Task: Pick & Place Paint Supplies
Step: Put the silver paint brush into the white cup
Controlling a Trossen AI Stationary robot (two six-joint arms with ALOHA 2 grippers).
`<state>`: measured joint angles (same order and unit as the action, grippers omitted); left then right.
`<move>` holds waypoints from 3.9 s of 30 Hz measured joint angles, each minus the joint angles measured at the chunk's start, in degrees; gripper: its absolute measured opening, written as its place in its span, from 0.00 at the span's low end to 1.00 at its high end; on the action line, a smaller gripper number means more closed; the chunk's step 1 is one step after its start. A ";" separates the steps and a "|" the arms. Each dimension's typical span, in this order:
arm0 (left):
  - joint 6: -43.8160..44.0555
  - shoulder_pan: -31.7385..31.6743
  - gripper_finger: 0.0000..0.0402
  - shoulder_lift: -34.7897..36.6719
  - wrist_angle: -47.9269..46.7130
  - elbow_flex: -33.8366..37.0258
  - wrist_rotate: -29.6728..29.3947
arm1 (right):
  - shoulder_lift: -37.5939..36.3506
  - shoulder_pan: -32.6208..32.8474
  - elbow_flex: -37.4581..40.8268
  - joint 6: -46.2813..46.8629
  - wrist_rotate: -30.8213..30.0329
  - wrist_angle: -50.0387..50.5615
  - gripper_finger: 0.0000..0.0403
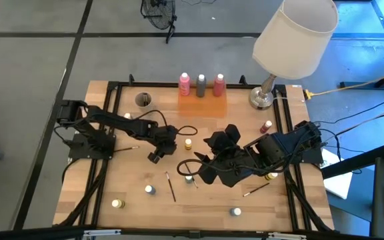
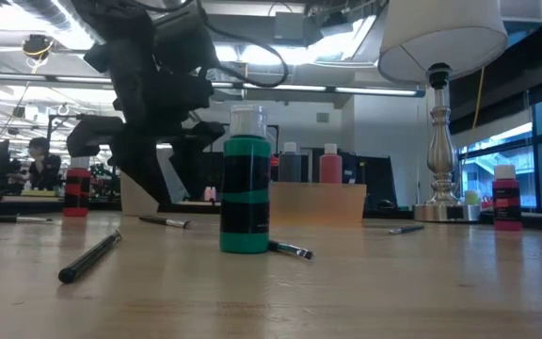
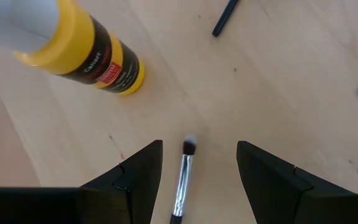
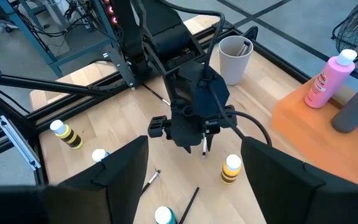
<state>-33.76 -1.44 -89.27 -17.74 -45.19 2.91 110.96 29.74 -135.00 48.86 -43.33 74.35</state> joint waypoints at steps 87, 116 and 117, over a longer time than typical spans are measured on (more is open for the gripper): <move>8.62 -0.65 0.01 -0.77 -11.00 0.57 -3.55 | 0.00 -0.85 0.00 -2.85 -6.19 -0.75 0.65; 20.50 -3.39 0.00 30.27 -19.57 -4.75 -3.42 | -9.54 -16.26 0.07 -13.05 1.47 -12.62 0.65; 20.52 -3.68 0.00 30.33 -19.56 -5.78 -3.89 | -10.21 -16.88 0.07 -13.63 1.39 -12.73 0.65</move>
<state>-13.23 -5.12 -58.94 -37.30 -50.96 -0.99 100.75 12.86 -134.93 35.23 -41.94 61.62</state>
